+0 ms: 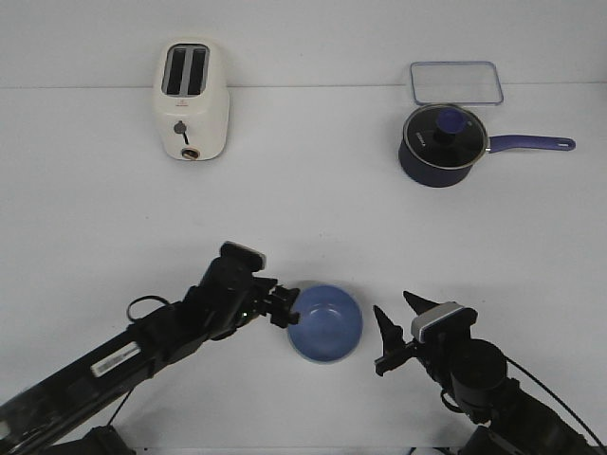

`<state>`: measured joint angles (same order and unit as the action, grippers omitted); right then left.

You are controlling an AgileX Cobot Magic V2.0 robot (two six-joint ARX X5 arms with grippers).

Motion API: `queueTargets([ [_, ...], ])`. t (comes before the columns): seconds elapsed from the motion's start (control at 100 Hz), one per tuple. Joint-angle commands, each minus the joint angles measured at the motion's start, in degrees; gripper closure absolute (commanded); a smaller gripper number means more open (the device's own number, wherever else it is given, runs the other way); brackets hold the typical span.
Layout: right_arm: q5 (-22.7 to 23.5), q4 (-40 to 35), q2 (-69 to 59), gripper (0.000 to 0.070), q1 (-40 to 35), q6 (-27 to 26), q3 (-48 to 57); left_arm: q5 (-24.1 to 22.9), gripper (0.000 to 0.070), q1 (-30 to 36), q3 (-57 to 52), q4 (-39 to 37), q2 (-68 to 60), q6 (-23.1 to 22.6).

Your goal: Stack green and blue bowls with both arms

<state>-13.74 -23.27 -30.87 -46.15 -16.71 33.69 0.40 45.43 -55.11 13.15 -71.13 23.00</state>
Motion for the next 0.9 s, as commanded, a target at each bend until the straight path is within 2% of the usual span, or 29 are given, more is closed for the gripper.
queueTargets([
  [0.0, -0.2, 0.1, -0.2, 0.0301, -0.6, 0.5, 0.2, -3.2, 0.036, -0.4, -1.5, 2.3, 4.5, -4.0],
  [0.07, -0.2, -1.0, 0.6, 0.0301, -0.6, 0.5, 0.2, -8.0, 0.036, -1.4, -1.2, 6.8, 10.3, -6.3],
  [0.15, -0.2, -2.7, 1.7, 0.0301, -0.6, 0.0, 0.2, -13.0, 0.036, -2.1, 1.3, 9.6, 17.0, -6.3],
  [0.36, -0.3, -4.9, 3.2, 0.0301, -0.6, -0.2, 0.2, -16.6, 0.0362, -2.5, 15.6, 6.0, 33.1, -1.4],
  [0.43, -0.2, -5.0, 3.0, 0.0308, -0.6, 0.0, 0.2, -16.6, 0.0397, -2.5, 19.0, 4.7, 35.8, 0.1],
  [0.45, -0.2, -5.0, 3.0, 0.0339, -0.6, 0.1, 0.2, -16.6, 0.0437, -2.5, 19.6, 4.7, 36.3, 0.5],
  [0.47, -0.2, -5.0, 3.0, 0.0407, -0.6, 0.1, 0.2, -16.6, 0.0496, -2.5, 20.1, 4.8, 36.8, 0.7],
  [0.52, -0.2, -5.1, 2.8, 0.0688, -0.6, 0.2, 0.2, -16.6, 0.07, -2.5, 20.9, 4.9, 37.2, 0.7],
  [0.53, -0.2, -5.1, 2.6, 0.07, -0.6, 0.2, 0.2, -16.6, 0.07, -2.5, 20.9, 5.0, 37.3, 0.7],
  [0.57, -0.2, -4.9, 2.2, 0.0681, -0.5, 0.5, 0.2, -16.5, 0.0689, -2.5, 20.9, 5.0, 37.2, 0.5],
  [0.69, -0.3, -4.4, 2.2, 0.0687, -0.5, 1.6, 0.2, -16.5, 0.0686, -2.5, 20.9, 4.6, 37.2, 0.3],
  [0.89, 0.2, -2.9, 2.8, 0.0687, -0.5, 0.5, 0.3, -16.5, 0.0685, -2.5, 20.9, 4.2, 38.4, 0.2],
])
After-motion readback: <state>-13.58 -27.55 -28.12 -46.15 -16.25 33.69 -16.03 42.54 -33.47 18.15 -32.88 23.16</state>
